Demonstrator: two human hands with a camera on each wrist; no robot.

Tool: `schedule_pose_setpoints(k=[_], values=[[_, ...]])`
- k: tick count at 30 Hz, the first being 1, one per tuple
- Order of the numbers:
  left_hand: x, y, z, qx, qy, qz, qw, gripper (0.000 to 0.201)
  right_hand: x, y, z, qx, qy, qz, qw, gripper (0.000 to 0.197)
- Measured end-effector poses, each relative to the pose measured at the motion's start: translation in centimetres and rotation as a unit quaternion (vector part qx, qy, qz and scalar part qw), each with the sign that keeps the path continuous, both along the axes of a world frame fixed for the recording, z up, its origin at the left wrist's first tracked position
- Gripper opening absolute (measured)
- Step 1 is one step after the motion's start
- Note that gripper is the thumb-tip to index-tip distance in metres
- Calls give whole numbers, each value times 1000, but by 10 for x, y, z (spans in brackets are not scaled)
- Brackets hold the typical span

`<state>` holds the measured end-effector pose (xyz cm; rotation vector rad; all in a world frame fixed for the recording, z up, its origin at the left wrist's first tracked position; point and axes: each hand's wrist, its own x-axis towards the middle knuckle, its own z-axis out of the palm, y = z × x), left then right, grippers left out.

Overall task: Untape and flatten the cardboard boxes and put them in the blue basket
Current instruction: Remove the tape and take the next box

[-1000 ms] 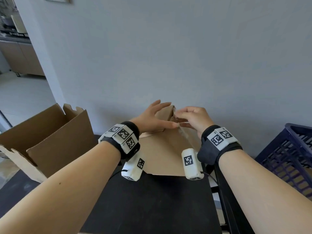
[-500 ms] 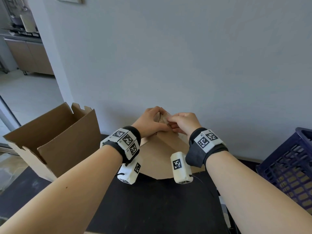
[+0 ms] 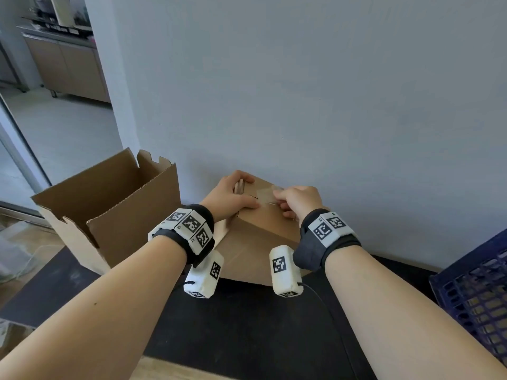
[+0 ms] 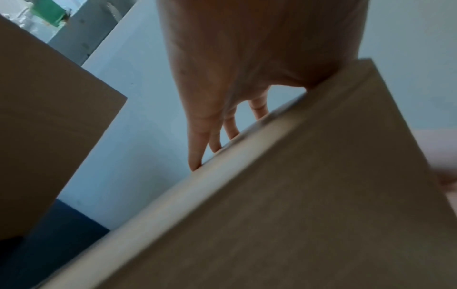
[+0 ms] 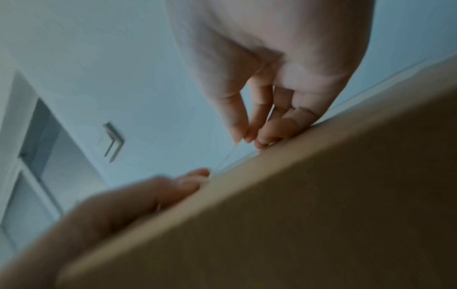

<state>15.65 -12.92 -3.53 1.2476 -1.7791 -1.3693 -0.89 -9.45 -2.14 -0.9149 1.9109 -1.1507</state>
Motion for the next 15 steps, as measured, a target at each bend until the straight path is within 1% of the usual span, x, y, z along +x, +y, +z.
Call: schedule_pose_setpoints(k=[2,3,5,7,9,10,12,13,15], values=[[8,-2,-4,13,-3,16,1000,49,-11,4,-3,2,-8,-30,1000,19],[13,-3,-9,18,-19,15,1000,50,-19,7,-7,9,4,-40,999,21],[18,-1,-23,28,-67,-11,997,47,-33,14,-16,30,52,-34,998,28],[14,0,-30,7,-100,-19,995,44,-37,17,-20,28,78,-15,996,29],[1,-2,-24,-57,-154,-18,986,43,-37,17,-20,26,69,5,997,26],[-9,-4,-19,-98,-202,-27,974,46,-37,17,-18,30,61,16,998,23],[-27,-5,-8,-173,-292,-62,938,56,-38,18,-15,39,38,33,998,16],[-36,-4,-4,-183,-310,-82,929,61,-39,20,-14,42,23,40,998,16],[-51,0,-2,-138,-294,-111,939,68,-41,24,-14,41,-4,51,998,20]])
